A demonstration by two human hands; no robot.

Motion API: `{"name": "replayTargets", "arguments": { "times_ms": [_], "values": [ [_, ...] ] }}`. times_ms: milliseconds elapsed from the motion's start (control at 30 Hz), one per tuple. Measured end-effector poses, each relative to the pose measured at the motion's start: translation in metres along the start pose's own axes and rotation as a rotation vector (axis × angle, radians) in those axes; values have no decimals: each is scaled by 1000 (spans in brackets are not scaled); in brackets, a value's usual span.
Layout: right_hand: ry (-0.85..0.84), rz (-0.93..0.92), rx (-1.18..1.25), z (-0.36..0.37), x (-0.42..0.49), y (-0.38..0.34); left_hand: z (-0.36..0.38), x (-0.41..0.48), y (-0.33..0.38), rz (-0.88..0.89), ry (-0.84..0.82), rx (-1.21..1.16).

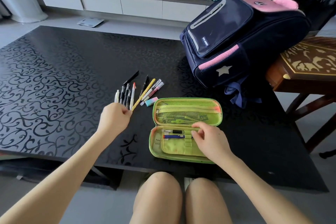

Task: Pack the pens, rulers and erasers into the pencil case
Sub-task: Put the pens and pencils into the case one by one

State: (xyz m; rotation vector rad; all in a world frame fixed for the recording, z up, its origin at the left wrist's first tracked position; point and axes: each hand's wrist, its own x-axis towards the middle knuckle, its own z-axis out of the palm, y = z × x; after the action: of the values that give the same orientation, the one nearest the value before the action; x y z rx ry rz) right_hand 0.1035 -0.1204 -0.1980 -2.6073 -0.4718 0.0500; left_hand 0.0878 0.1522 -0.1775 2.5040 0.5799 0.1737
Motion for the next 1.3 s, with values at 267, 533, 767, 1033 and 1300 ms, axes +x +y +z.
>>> {"name": "replayTargets", "arguments": {
  "times_ms": [267, 533, 767, 1033, 1300],
  "values": [
    [-286, 162, 1010, -22, 2, -77, -6, -77, 39, 62, -382, -405],
    [-96, 241, 1029, -16, 3, -73, 21, -91, 69, 122, -317, -526],
    [-307, 372, 971, -39, -1, -23, 26, -77, 41, 801, 217, 168],
    [-138, 340, 747, -35, -13, 5, 39, -48, 1, 704, 30, 73],
    [-57, 361, 606, -19, -18, 24, 36, -47, -21, 739, -61, 124]
  ]
}}
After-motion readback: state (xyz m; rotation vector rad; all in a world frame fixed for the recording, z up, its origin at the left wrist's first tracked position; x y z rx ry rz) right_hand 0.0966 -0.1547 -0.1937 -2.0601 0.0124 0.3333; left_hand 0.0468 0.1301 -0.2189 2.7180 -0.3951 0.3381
